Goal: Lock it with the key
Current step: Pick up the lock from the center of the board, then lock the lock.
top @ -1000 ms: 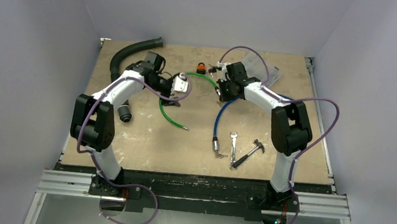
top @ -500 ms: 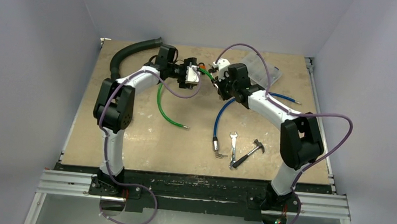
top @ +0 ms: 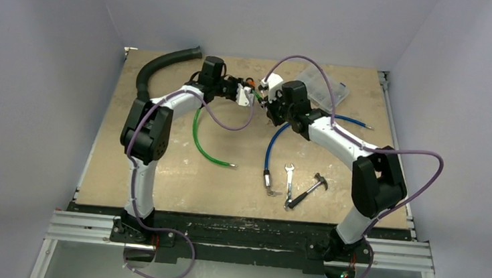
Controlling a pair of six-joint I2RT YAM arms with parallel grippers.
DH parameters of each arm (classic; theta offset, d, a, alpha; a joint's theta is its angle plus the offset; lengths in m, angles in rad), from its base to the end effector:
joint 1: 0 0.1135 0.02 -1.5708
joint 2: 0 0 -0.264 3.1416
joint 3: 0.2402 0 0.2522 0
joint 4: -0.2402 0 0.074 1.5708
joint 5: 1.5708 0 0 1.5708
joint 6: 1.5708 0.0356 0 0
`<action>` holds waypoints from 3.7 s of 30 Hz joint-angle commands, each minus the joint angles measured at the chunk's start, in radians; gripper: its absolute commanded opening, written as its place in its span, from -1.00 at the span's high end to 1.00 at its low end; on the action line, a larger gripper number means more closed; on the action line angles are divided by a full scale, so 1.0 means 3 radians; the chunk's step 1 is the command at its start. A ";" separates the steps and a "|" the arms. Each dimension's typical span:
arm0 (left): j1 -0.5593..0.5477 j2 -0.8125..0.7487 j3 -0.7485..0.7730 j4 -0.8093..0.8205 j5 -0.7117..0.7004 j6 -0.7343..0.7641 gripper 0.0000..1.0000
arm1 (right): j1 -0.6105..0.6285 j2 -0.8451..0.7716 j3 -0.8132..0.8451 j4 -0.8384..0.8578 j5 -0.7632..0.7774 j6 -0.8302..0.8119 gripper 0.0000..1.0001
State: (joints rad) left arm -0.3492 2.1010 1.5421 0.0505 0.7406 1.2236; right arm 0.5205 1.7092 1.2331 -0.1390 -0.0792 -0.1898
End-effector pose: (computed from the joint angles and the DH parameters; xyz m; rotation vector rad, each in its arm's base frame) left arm 0.4434 -0.1870 0.2134 1.6463 1.0325 -0.1950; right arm 0.3379 0.1969 0.2529 -0.8060 2.0437 0.2731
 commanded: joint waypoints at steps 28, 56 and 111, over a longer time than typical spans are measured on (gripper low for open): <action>0.0024 -0.1016 -0.0556 -0.0338 0.0738 0.1196 1.00 | -0.0583 0.0697 0.1613 -0.1915 -0.3655 0.0587 -0.69; 0.0014 -0.0853 0.0003 -0.1484 0.0762 0.0903 1.00 | -0.0541 0.0297 0.0983 -0.1046 -0.1844 0.0793 1.00; -0.0517 -0.1388 -0.2142 -0.1611 -0.0187 0.0242 0.44 | -0.0605 0.0363 0.0497 -0.0665 -0.2431 0.1128 1.00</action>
State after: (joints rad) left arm -0.4694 1.6810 0.9226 -0.5301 0.7086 1.4117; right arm 0.3401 1.8629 1.3880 -0.3740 -0.7567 0.1543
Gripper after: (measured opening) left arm 0.338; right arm 0.290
